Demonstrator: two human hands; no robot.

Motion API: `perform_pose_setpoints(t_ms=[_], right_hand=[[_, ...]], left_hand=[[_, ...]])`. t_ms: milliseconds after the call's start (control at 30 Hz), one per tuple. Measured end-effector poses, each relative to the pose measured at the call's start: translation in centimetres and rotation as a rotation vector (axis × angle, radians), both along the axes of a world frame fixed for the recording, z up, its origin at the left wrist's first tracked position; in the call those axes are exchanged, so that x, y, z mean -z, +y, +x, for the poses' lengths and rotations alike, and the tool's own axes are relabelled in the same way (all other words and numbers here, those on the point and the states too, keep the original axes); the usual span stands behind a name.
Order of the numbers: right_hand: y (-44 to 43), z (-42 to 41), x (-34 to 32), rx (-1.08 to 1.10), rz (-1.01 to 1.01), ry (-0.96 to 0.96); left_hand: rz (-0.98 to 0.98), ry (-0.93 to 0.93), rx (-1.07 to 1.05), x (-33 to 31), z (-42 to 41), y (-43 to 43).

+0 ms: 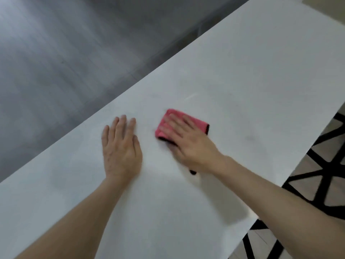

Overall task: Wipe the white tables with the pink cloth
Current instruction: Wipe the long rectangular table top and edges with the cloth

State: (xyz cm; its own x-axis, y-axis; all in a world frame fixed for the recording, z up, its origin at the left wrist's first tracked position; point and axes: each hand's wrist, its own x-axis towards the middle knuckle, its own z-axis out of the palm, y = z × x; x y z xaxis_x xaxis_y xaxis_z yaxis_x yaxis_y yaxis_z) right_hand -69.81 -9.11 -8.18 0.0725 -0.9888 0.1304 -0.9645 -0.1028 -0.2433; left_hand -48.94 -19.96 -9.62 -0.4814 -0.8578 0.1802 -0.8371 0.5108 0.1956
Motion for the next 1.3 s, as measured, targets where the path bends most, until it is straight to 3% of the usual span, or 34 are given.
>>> perform_pose_setpoints(t_ms=[67, 100, 167, 233, 300, 333, 400, 467, 533, 600, 700, 733, 767, 800, 867, 900, 933, 967, 1067, 1100, 1133, 1167, 1267, 1300], right_hand=[[1.6, 1.6, -0.1, -0.317, 0.053, 0.033], [1.1, -0.5, -0.5, -0.352, 0.037, 0.021], [-1.3, -6.7, -0.8, -0.104, -0.004, -0.048], [-3.5, -13.3, -1.6, 0.359, -0.026, -0.041], [-5.3, -14.7, -1.7, 0.684, 0.047, -0.01], [-5.9, -12.6, -1.4, 0.724, 0.043, 0.009], [-5.6, -5.7, -0.1, 0.424, -0.041, 0.0], [-4.2, -0.5, 0.6, -0.136, -0.019, -0.003], [-5.4, -2.3, -0.2, -0.439, -0.013, -0.041], [-8.4, -8.3, -0.9, -0.194, -0.072, -0.138], [-11.6, -13.3, -1.9, 0.564, 0.043, -0.02], [-12.2, -11.4, -1.5, 0.688, 0.058, 0.002], [-12.6, -8.4, -0.9, 0.638, 0.027, 0.0], [-12.4, -5.1, -0.4, 0.431, 0.003, -0.013], [-11.2, -1.2, 0.1, -0.16, -0.003, -0.021], [-11.5, -1.7, -0.2, -0.349, -0.024, -0.041], [-12.4, -3.9, -0.4, -0.372, -0.062, -0.082], [-13.4, -6.7, -0.8, -0.225, -0.078, -0.12], [-15.3, -13.5, -2.0, 0.505, 0.042, -0.034], [-15.8, -12.6, -1.8, 0.619, 0.063, -0.02], [-16.2, -10.5, -1.5, 0.606, 0.032, -0.018], [-16.3, -7.5, -1.0, 0.451, -0.003, -0.017], [-15.2, -2.9, -0.4, -0.308, 0.043, 0.037], [-15.8, -4.4, -0.5, -0.384, 0.014, 0.025]], left_hand=[[0.0, 0.018, 0.02, 0.0, 0.2, 0.1], [-0.001, 0.026, 0.02, 0.0, 0.2, -0.1], [0.002, 0.038, 0.009, 0.1, 0.2, -0.2], [0.004, 0.042, 0.004, 0.2, 0.0, 0.0], [0.005, 0.055, 0.008, 0.1, -0.2, -0.1], [0.009, 0.058, 0.008, 0.1, -0.2, -0.2], [0.011, 0.056, 0.003, 0.1, -0.1, -0.1], [0.004, 0.042, 0.003, 0.2, 0.0, -0.2], [0.006, 0.039, 0.008, 0.3, 0.0, -0.2], [0.004, 0.035, -0.007, 0.5, -0.1, -0.3], [0.014, 0.023, -0.012, 0.5, -0.2, -0.2], [0.014, 0.023, -0.011, 0.4, -0.2, -0.2], [0.013, 0.023, -0.01, 0.4, -0.1, -0.2], [0.012, 0.026, -0.007, 0.3, 0.0, -0.2], [0.006, 0.029, 0.002, 0.3, 0.0, -0.2], [0.004, 0.025, 0.004, 0.4, 0.0, -0.2], [0.008, 0.017, 0.001, 0.4, -0.1, -0.3], [0.016, 0.01, -0.003, 0.4, -0.1, -0.3], [0.019, 0.015, -0.005, 0.3, -0.1, -0.2], [0.025, 0.016, -0.004, 0.2, -0.2, -0.2], [0.032, 0.012, -0.004, 0.1, -0.2, -0.3], [0.037, 0.004, -0.005, 0.0, -0.2, -0.3], [0.043, -0.022, -0.001, -0.3, -0.2, -0.3], [0.044, -0.026, 0.005, -0.4, -0.2, -0.3]])
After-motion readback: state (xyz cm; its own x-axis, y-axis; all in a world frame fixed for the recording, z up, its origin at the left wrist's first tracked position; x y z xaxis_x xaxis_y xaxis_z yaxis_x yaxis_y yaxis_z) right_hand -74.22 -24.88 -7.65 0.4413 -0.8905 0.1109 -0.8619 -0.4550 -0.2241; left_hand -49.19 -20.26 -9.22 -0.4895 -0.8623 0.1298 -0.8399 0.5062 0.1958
